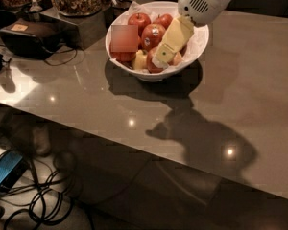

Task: Pick apple from white bowl

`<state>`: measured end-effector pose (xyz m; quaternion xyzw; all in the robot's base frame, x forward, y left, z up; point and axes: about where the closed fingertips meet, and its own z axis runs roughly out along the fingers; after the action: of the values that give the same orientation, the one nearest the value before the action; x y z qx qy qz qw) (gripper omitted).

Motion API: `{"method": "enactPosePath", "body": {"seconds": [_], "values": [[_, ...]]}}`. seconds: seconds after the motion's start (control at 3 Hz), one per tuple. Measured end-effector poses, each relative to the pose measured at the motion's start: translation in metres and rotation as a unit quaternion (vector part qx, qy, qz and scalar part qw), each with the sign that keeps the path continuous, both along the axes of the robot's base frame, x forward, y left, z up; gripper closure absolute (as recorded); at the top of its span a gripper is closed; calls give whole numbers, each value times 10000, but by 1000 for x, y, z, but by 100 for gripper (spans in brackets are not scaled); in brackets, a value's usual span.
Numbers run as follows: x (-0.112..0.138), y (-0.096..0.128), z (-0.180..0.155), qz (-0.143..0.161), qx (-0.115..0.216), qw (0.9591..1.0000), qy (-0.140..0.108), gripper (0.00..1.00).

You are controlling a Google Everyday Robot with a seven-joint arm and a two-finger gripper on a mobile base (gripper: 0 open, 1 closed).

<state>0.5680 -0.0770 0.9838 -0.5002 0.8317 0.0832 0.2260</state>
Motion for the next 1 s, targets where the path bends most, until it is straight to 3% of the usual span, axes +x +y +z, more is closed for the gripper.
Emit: {"method": "enactPosePath", "body": {"seconds": [0.33,1.0], "values": [[11,-1,-10,-123,-47,9998,114,16],[26,-5,-29,-337,-155,9988,320,17]]}}
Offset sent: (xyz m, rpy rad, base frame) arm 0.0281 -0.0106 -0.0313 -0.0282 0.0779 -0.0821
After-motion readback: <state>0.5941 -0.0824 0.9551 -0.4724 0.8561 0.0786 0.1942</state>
